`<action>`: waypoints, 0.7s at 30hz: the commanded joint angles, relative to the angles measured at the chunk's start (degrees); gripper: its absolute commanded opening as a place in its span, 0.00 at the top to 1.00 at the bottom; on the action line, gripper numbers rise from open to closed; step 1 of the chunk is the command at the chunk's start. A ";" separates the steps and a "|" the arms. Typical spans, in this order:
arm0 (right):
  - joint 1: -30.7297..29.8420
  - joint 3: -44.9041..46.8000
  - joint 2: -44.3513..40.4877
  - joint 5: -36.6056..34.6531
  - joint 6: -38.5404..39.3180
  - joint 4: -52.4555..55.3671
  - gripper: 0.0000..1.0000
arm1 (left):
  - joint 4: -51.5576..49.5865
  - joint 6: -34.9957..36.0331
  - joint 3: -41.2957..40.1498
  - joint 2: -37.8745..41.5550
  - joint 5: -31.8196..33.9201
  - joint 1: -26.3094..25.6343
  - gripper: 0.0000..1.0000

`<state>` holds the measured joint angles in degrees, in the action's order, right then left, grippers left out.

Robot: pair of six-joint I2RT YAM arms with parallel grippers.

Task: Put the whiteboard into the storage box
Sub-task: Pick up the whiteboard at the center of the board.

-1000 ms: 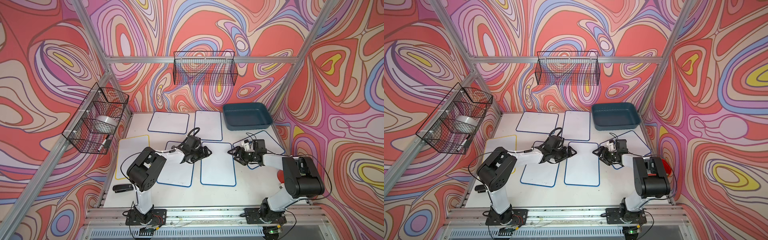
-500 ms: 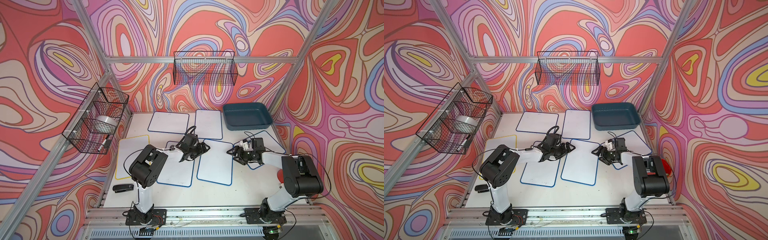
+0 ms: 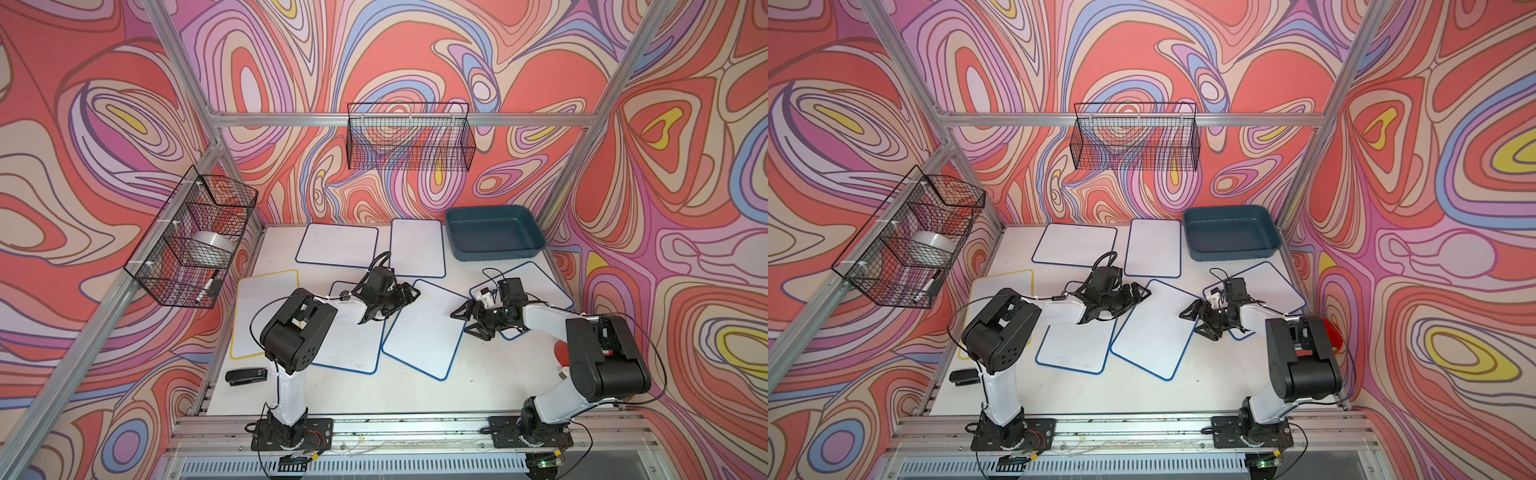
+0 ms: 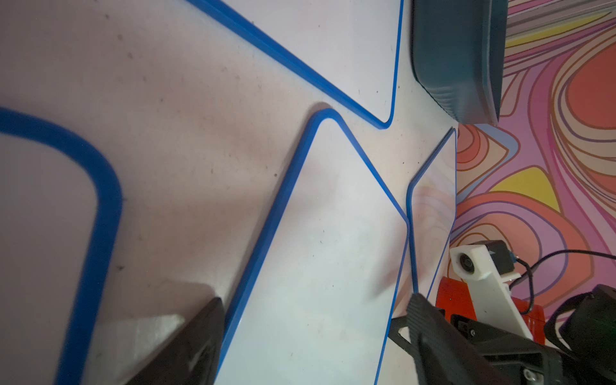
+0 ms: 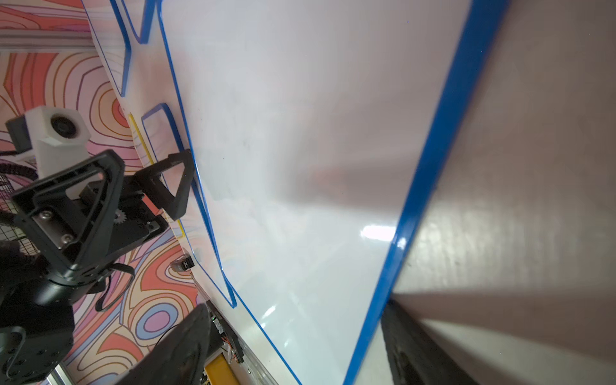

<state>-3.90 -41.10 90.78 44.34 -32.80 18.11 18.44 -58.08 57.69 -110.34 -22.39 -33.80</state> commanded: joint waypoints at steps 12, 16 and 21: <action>-4.10 -8.60 0.04 -10.50 7.97 11.25 0.15 | -10.43 6.49 0.24 5.88 -9.68 -3.64 0.18; -4.14 -11.06 0.63 -13.59 8.69 11.95 0.15 | -18.21 11.94 4.58 5.32 -7.54 -3.46 0.17; -4.10 -13.35 2.09 -17.53 9.42 11.71 0.14 | -24.41 15.99 7.51 4.49 -5.29 -2.98 0.16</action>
<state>-7.73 -53.28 91.13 29.85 -24.86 30.65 -0.23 -46.06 63.70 -106.87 -27.86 -36.91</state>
